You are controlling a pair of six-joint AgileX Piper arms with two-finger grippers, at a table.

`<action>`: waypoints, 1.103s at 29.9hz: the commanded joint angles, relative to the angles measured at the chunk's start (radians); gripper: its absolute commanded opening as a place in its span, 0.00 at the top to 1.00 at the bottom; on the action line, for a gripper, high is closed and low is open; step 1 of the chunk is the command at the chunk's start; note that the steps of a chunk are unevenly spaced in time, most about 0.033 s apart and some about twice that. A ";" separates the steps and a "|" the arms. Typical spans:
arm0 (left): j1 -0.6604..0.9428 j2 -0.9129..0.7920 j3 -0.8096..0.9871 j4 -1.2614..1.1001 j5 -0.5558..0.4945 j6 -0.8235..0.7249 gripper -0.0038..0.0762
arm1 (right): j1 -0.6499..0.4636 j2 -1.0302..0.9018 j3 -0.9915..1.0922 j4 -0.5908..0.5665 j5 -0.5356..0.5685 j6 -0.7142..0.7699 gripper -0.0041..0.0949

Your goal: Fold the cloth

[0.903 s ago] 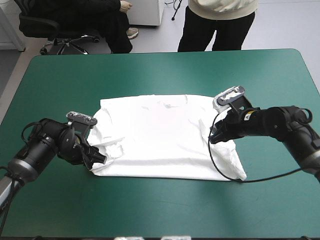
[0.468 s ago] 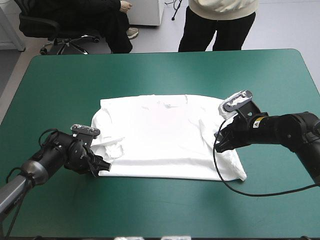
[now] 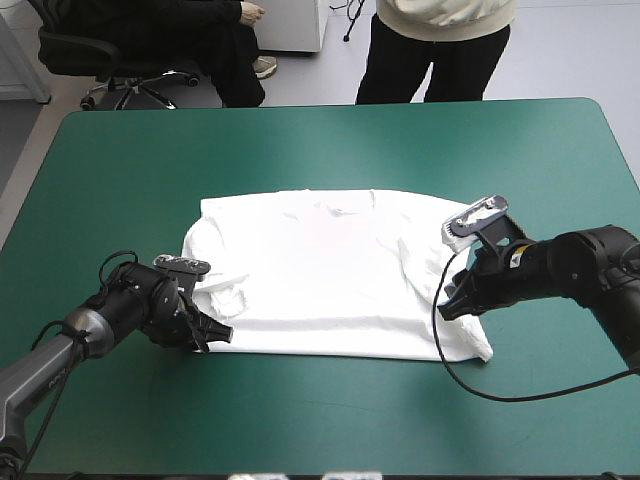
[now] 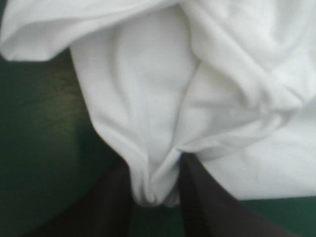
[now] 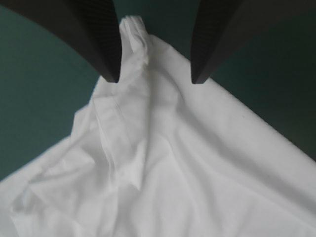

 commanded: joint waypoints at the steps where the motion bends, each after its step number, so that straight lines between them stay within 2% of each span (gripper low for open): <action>1: -0.002 0.014 -0.001 0.035 -0.024 0.014 0.97 | -0.007 -0.029 0.042 -0.087 -0.020 0.082 0.56; 5: -0.002 0.014 -0.001 0.035 -0.026 0.012 0.97 | -0.007 -0.029 0.157 -0.098 -0.084 0.139 0.56; 11: -0.002 0.014 -0.001 0.036 -0.003 0.034 0.97 | -0.007 -0.011 0.285 -0.129 -0.154 0.189 0.45; 15: -0.002 0.014 -0.001 0.036 0.003 0.042 0.97 | -0.007 -0.001 0.348 -0.182 -0.214 0.255 0.45; 23: -0.002 0.014 -0.001 0.038 0.010 0.050 0.97 | -0.007 0.063 0.414 -0.163 -0.304 0.257 0.51; 28: -0.002 0.014 -0.001 0.038 0.010 0.050 0.97 | -0.007 0.106 0.414 -0.154 -0.341 0.257 0.63; 31: -0.002 0.014 -0.001 0.038 0.010 0.055 0.97 | -0.007 0.109 0.414 -0.154 -0.323 0.236 0.80; 33: -0.002 0.014 -0.001 0.043 0.008 0.055 0.97 | -0.007 0.109 0.414 -0.154 -0.292 0.214 0.98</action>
